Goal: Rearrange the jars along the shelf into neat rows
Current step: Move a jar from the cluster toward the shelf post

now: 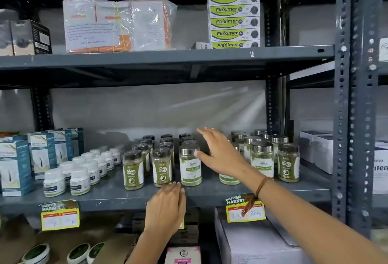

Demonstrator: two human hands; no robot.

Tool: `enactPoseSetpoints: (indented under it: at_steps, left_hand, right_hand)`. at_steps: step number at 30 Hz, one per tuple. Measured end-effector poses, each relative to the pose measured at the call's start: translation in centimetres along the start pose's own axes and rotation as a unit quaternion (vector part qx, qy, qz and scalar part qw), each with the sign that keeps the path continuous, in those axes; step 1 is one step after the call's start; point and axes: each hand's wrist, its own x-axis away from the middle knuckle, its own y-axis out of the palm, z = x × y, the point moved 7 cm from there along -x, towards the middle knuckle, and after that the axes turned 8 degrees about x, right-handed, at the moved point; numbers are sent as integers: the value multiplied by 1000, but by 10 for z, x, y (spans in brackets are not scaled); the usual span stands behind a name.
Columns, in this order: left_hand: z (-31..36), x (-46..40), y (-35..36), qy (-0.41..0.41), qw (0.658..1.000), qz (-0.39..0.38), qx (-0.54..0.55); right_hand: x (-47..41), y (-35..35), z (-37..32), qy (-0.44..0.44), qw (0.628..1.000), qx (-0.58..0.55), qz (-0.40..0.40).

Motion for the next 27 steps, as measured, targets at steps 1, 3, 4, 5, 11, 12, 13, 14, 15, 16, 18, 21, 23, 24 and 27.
enactPoseSetpoints:
  at_steps: [1, 3, 4, 5, 11, 12, 13, 14, 15, 16, 18, 21, 23, 24, 27]
  left_hand:
    - [0, -1, 4, 11, 1000, -3, 4]
    - [0, -3, 12, 11, 1000, -21, -9]
    - [0, -3, 15, 4, 1000, -26, -13]
    - [-1, -3, 19, 4, 1000, -26, -18]
    - [1, 0, 21, 25, 999, 3, -29]
    - [1, 0, 21, 30, 999, 8, -28]
    - [1, -1, 21, 30, 999, 8, -28]
    - [0, 0, 21, 30, 999, 11, -28]
    - [0, 0, 21, 28, 999, 12, -28]
    - [-1, 0, 21, 27, 999, 21, -27]
    - [-1, 1, 22, 23, 999, 8, -21]
    - [0, 1, 22, 21, 1000, -5, -15]
    - [1, 2, 19, 18, 1000, -9, -13]
    - [1, 2, 19, 17, 1000, -8, -13]
    - [1, 3, 19, 14, 1000, -11, -10]
  right_hand:
    - [-6, 5, 0, 1, 1000, -1, -8]
    - [-17, 14, 1, 8, 999, 14, -36]
    - [-21, 19, -1, 10, 998, 20, -59]
    - [-27, 25, 0, 10, 997, 28, -74]
    - [-52, 48, 1, 46, 988, 52, -137]
    - [-54, 51, 1, 53, 986, 51, -148]
    - [-56, 52, 1, 55, 986, 48, -151]
    - [-57, 52, 0, 59, 985, 44, -154]
    - [-58, 51, 0, 63, 986, 38, -151]
    - [-57, 50, 0, 66, 986, 32, -151]
    - [-55, 46, -1, 70, 987, 19, -144]
    - [-45, 35, -3, 83, 989, -4, -126]
    - [-34, 22, -1, 96, 990, -18, -104]
    - [-27, 15, 0, 100, 990, -25, -94]
    - [-5, -14, 7, 114, 989, -59, -74]
